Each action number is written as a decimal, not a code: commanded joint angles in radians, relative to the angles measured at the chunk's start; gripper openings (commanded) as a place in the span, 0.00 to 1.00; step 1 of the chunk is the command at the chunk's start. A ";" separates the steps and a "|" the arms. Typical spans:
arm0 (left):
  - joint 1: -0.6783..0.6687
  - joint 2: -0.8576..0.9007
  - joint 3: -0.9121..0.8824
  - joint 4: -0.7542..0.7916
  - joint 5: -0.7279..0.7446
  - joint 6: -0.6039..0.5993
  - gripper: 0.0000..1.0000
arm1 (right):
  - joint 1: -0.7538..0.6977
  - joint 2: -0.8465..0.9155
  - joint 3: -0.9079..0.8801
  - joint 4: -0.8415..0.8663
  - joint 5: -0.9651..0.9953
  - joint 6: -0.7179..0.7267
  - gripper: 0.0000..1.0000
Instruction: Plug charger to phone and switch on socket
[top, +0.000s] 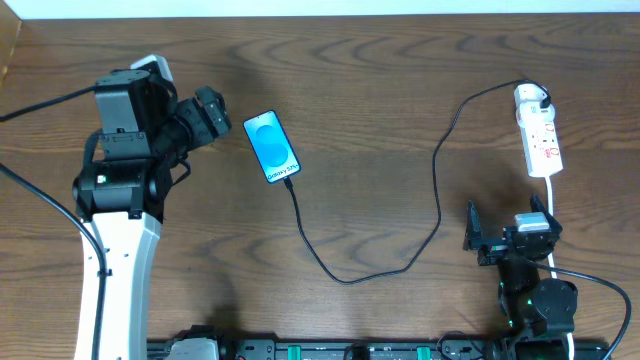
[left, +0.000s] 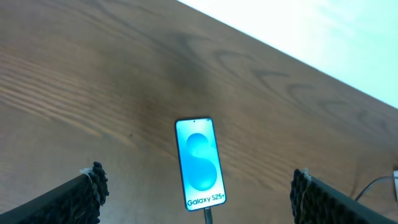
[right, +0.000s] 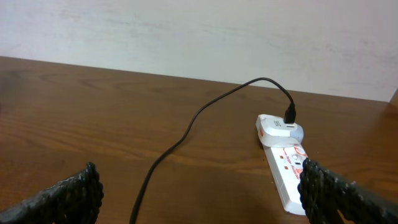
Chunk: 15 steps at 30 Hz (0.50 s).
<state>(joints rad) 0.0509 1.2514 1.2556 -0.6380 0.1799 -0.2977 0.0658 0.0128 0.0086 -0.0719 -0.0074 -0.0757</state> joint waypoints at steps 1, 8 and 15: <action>0.005 0.003 0.010 -0.013 -0.011 0.010 0.95 | -0.006 -0.002 -0.003 -0.003 -0.006 0.016 0.99; 0.005 -0.042 -0.009 -0.011 -0.017 0.077 0.95 | -0.006 -0.002 -0.003 -0.003 -0.006 0.016 0.99; 0.005 -0.183 -0.161 0.149 -0.017 0.157 0.95 | -0.006 -0.002 -0.003 -0.003 -0.006 0.016 0.99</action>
<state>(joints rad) 0.0509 1.1389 1.1683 -0.5529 0.1761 -0.2047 0.0658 0.0128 0.0086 -0.0715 -0.0074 -0.0696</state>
